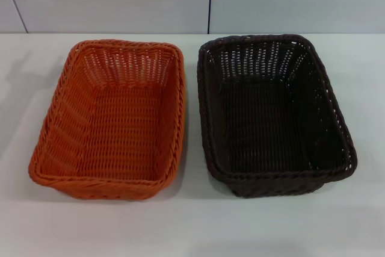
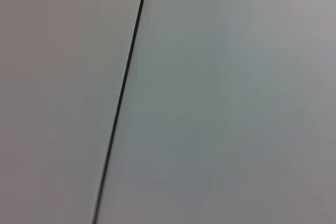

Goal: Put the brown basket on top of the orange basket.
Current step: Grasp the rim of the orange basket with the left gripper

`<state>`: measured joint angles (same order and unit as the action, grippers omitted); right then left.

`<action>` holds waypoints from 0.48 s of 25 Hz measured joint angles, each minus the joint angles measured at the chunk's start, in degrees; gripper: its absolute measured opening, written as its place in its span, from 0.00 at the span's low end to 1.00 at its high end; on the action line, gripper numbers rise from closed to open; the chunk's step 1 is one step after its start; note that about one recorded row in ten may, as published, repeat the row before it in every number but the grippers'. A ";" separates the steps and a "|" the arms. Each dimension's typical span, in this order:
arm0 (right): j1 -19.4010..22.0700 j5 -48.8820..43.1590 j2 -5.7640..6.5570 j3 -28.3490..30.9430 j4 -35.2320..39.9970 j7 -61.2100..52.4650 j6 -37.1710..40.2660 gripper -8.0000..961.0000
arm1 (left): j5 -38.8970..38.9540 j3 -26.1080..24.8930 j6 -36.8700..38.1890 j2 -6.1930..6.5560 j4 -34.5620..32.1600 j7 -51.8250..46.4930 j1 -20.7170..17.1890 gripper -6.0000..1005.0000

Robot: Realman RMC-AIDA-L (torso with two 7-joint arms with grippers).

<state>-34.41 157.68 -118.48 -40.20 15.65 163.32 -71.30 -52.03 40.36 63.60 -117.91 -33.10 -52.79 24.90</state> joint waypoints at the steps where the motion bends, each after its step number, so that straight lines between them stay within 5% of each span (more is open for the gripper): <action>1: -0.12 0.00 -0.01 -0.02 -0.09 -0.01 0.00 0.72 | 0.00 0.00 0.00 0.00 0.00 0.00 0.00 0.83; 5: -0.23 -0.09 -0.16 -0.04 -0.24 -0.04 -0.01 0.72 | 7.67 0.23 4.32 -0.21 7.09 11.34 0.78 0.83; 12: 0.05 -0.08 -0.25 -0.05 -0.78 -0.08 0.31 0.72 | 7.49 1.42 2.39 0.33 6.11 6.78 1.11 0.83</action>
<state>-34.36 157.60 -118.73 -40.25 14.87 163.24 -70.99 -44.54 41.78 65.99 -117.58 -26.98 -46.01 26.00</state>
